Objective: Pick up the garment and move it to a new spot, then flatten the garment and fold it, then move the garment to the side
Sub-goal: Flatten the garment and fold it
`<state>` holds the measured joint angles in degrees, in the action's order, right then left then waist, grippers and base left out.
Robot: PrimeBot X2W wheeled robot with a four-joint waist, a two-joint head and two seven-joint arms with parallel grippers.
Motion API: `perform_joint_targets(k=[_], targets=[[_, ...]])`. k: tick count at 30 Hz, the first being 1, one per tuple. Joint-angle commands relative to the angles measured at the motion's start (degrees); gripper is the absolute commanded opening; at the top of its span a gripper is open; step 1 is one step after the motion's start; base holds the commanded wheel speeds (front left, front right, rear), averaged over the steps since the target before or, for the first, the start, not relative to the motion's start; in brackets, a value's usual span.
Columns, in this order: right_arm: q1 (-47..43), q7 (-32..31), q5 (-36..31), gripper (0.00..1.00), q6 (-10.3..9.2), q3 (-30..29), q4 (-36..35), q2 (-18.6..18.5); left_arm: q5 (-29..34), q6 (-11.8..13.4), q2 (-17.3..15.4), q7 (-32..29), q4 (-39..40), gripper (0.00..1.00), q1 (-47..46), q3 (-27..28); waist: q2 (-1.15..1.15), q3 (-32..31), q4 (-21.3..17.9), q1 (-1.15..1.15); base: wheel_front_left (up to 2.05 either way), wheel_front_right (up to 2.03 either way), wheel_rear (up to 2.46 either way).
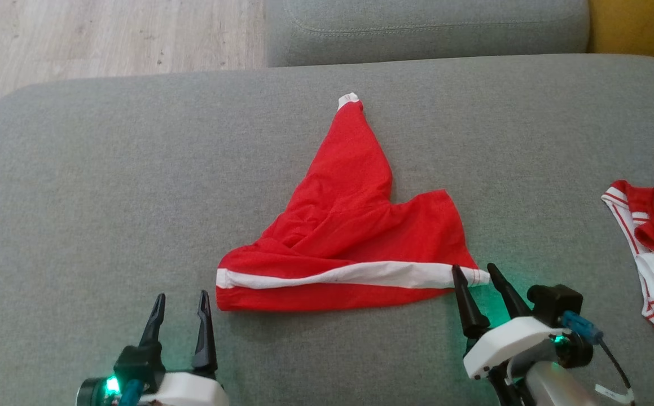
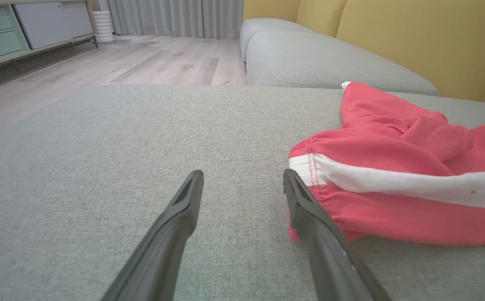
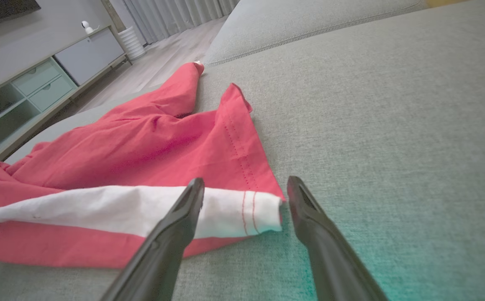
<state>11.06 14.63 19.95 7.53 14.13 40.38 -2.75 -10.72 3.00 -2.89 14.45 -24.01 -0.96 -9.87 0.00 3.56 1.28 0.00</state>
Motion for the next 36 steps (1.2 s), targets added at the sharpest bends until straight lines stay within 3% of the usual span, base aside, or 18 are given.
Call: perform_joint_targets(k=[1,22,24,26,30,32,36], targets=[[0.8,0.4,1.0,1.00,-0.04,0.9,-1.8,-0.1,-0.6,0.3,0.0,0.5,1.6,1.00,-2.5,1.2,0.00,0.0,0.0,0.00,0.00,0.00,0.00],[-0.3,0.4,5.6,1.00,-0.04,3.0,-0.2,-0.1,-1.1,0.3,0.0,0.5,1.0,1.00,-1.9,0.5,0.00,-0.7,0.2,0.00,0.00,0.00,0.00],[-0.3,0.4,5.8,0.86,-0.04,3.2,-0.1,-0.1,-1.1,0.2,0.0,0.5,1.0,1.00,-1.9,0.5,0.00,-0.7,0.2,0.00,0.00,0.00,0.00],[-0.2,0.4,6.0,0.56,-0.04,3.3,-0.4,-0.1,-1.2,0.2,0.0,0.5,1.1,1.00,-1.8,0.4,0.00,-0.7,0.3,0.00,0.00,0.00,0.00],[-0.1,0.4,5.6,0.23,-0.04,2.7,-0.8,-0.1,-1.3,0.0,0.0,0.5,1.2,1.00,-1.8,0.1,0.00,-0.5,0.3,0.00,0.00,0.00,0.00],[0.0,0.4,5.1,0.00,-0.04,2.3,-1.0,-0.1,-1.4,-0.1,0.0,0.5,1.2,1.00,-1.9,0.0,0.00,-0.4,0.3,0.00,0.00,0.00,0.00],[0.0,0.4,4.3,0.00,-0.04,1.4,-1.6,-0.1,-3.4,-1.3,0.0,0.5,2.3,1.00,-2.2,-0.3,0.00,-0.2,0.1,0.00,0.00,0.00,0.00]])
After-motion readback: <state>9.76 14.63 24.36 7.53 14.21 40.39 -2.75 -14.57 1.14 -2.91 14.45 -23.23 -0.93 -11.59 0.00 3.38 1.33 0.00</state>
